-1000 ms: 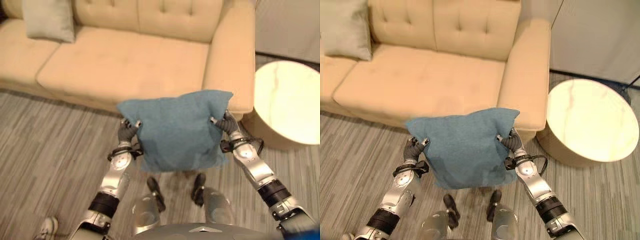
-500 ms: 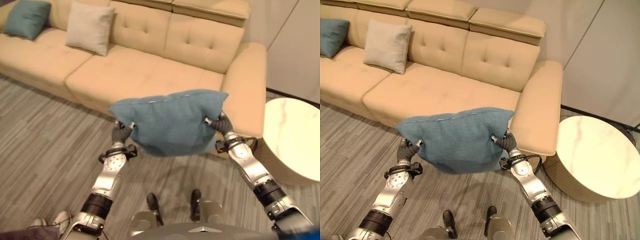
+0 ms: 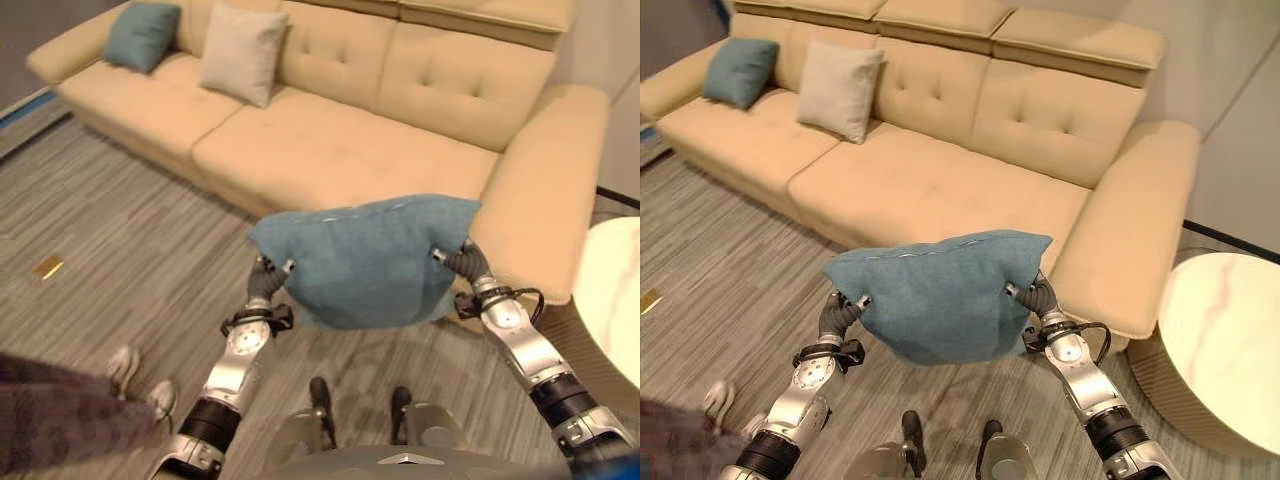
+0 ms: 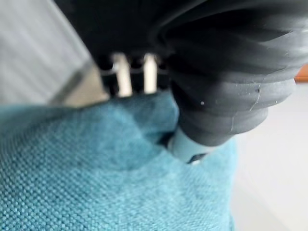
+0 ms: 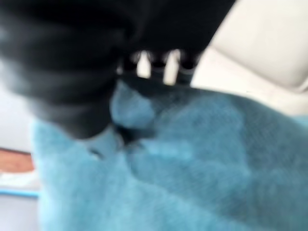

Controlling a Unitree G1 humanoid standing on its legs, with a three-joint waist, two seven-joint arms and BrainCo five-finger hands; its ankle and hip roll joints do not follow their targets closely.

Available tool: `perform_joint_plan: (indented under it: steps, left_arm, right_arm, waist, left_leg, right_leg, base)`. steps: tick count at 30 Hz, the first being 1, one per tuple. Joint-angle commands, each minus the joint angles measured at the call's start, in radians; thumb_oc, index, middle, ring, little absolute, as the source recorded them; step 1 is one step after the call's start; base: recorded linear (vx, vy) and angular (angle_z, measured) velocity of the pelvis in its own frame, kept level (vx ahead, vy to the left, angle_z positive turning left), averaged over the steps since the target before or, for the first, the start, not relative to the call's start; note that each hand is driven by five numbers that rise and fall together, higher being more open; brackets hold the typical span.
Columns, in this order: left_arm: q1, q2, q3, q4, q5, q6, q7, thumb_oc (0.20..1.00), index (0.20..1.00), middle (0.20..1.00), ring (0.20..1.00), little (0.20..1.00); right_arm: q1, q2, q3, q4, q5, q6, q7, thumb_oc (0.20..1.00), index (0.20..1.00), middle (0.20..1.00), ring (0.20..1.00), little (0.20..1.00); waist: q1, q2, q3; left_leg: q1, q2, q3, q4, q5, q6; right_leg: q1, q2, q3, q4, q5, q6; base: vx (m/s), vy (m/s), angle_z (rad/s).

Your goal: Pick up all the scattered cushions and arrange them neatly on the sofa.

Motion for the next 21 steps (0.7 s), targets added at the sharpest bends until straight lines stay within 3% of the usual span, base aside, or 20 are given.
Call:
perform_joint_plan:
  steps: [1, 2, 5, 8, 13, 15, 17, 19, 21]
  left_arm:
    - [-0.090, -0.005, -0.040, -0.089, 0.037, -0.080, -0.061, 0.200, 0.200, 0.200, 0.200, 0.200]
    - [-0.090, -0.005, -0.040, -0.089, 0.037, -0.080, -0.061, 0.200, 0.200, 0.200, 0.200, 0.200]
    - [-0.081, -0.012, -0.026, -0.095, 0.031, -0.088, -0.049, 0.200, 0.200, 0.200, 0.200, 0.200]
    - [-0.080, -0.012, -0.021, -0.102, 0.031, -0.091, -0.046, 0.200, 0.200, 0.200, 0.200, 0.200]
    - [-0.085, -0.010, -0.030, -0.112, 0.022, -0.094, -0.050, 0.200, 0.200, 0.200, 0.200, 0.200]
    - [-0.090, -0.008, -0.041, -0.124, 0.017, -0.092, -0.047, 0.200, 0.200, 0.200, 0.200, 0.200]
    - [-0.100, 0.007, -0.050, -0.129, 0.026, -0.092, -0.040, 0.200, 0.200, 0.200, 0.200, 0.200]
    - [-0.099, 0.010, -0.048, -0.131, 0.026, -0.092, -0.039, 0.200, 0.200, 0.200, 0.200, 0.200]
    - [-0.092, 0.018, -0.037, -0.130, 0.014, -0.097, -0.044, 0.200, 0.200, 0.200, 0.200, 0.200]
  right_arm:
    - [-0.069, 0.058, 0.038, -0.165, 0.019, -0.117, 0.024, 0.200, 0.200, 0.200, 0.200, 0.200]
    - [-0.070, 0.059, 0.038, -0.164, 0.018, -0.117, 0.024, 0.200, 0.200, 0.200, 0.200, 0.200]
    - [-0.083, 0.063, 0.052, -0.161, 0.005, -0.117, 0.026, 0.200, 0.200, 0.200, 0.200, 0.200]
    - [-0.087, 0.060, 0.051, -0.161, 0.000, -0.114, 0.026, 0.200, 0.200, 0.200, 0.200, 0.200]
    - [-0.081, 0.071, 0.048, -0.175, -0.009, -0.109, 0.027, 0.200, 0.200, 0.200, 0.200, 0.200]
    - [-0.097, 0.084, 0.059, -0.173, -0.014, -0.106, 0.026, 0.200, 0.200, 0.200, 0.200, 0.200]
    - [-0.127, 0.101, 0.075, -0.170, -0.020, -0.104, 0.025, 0.200, 0.200, 0.200, 0.200, 0.200]
    - [-0.132, 0.109, 0.079, -0.166, -0.016, -0.102, 0.028, 0.200, 0.200, 0.200, 0.200, 0.200]
    - [-0.153, 0.108, 0.095, -0.158, -0.002, -0.101, 0.040, 0.200, 0.200, 0.200, 0.200, 0.200]
  waist:
    - [0.000, -0.066, -0.041]
    - [0.001, -0.067, -0.040]
    - [0.019, -0.052, -0.036]
    - [0.025, -0.044, -0.035]
    - [0.039, -0.045, -0.049]
    - [0.044, -0.052, -0.047]
    - [0.046, -0.056, -0.034]
    - [0.047, -0.055, -0.032]
    - [0.034, -0.047, -0.024]
  left_leg:
    - [-0.014, 0.013, -0.023, 0.083, -0.133, -0.005]
    - [-0.010, 0.012, -0.022, 0.079, -0.130, -0.005]
    - [-0.008, 0.029, -0.048, -0.014, -0.051, -0.019]
    - [-0.009, 0.047, -0.023, -0.045, -0.014, -0.024]
    - [0.009, 0.021, 0.003, -0.009, -0.068, 0.012]
    - [0.030, -0.011, 0.013, -0.001, -0.107, 0.047]
    - [0.050, -0.028, 0.035, 0.014, -0.152, 0.079]
    - [0.062, -0.030, 0.039, 0.015, -0.167, 0.081]
    - [0.100, -0.055, 0.015, -0.009, -0.183, 0.083]
  right_leg:
    - [0.069, 0.070, 0.045, -0.173, 0.133, 0.128]
    - [0.070, 0.070, 0.046, -0.172, 0.132, 0.128]
    - [0.099, 0.100, 0.087, -0.146, 0.090, 0.113]
    - [0.124, 0.111, 0.107, -0.130, 0.062, 0.108]
    - [0.162, 0.077, 0.126, -0.071, 0.015, 0.127]
    - [0.125, 0.036, 0.131, 0.048, 0.058, 0.166]
    - [0.045, -0.008, 0.125, 0.205, 0.146, 0.204]
    - [0.016, -0.012, 0.118, 0.219, 0.137, 0.200]
    - [-0.078, 0.041, 0.144, 0.177, 0.108, 0.175]
  base:
    - [0.14, -0.021, 0.15]
    - [0.14, -0.006, -0.13]
    - [0.27, 0.033, -0.41]
    - [0.28, 0.075, -0.42]
    - [0.28, 0.134, -0.25]
    - [0.25, 0.214, -0.07]
    - [0.22, 0.222, -0.20]
    - [0.19, 0.132, -0.01]
    - [0.27, 0.127, -0.15]
